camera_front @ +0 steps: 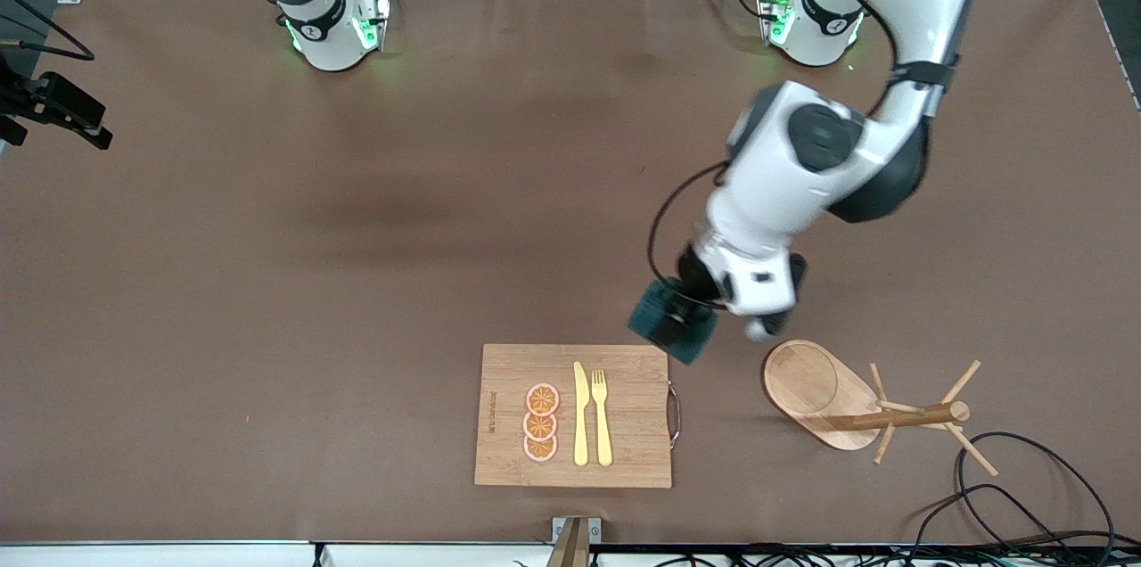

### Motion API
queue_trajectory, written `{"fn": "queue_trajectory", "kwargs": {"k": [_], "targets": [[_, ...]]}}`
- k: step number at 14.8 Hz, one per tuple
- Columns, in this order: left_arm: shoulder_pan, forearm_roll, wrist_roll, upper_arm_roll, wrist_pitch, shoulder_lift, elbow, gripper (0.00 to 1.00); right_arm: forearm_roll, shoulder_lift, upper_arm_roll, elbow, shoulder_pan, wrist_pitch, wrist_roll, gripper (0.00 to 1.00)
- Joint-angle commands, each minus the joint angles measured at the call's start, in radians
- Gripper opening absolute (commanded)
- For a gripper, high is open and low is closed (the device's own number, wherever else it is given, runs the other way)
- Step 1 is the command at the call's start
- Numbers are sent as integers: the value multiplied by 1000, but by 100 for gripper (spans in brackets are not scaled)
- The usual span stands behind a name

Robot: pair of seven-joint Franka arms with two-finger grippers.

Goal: Transfer cup from left to right arm and place
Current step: 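Carry the teal mug with the left gripper toward the table's middle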

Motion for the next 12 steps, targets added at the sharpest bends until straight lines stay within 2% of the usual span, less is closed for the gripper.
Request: {"fn": "queue_trajectory", "kwargs": {"k": [1, 3, 6, 10, 12], "targets": [[-124, 187, -90, 13, 12, 37, -1, 71, -10, -23, 6, -27, -7, 13, -4, 100], [-195, 307, -155, 15, 40, 73, -1, 71, -10, -23, 6, -27, -7, 13, -4, 100], [-297, 564, -336, 13, 65, 113, -3, 71, -10, -23, 6, -27, -7, 13, -4, 100], [-419, 745, -489, 24, 47, 155, -7, 72, -10, -23, 4, -27, -7, 13, -4, 100], [-462, 879, -552, 22, 33, 194, -7, 72, -10, -22, 4, -28, -8, 13, -4, 100]]}}
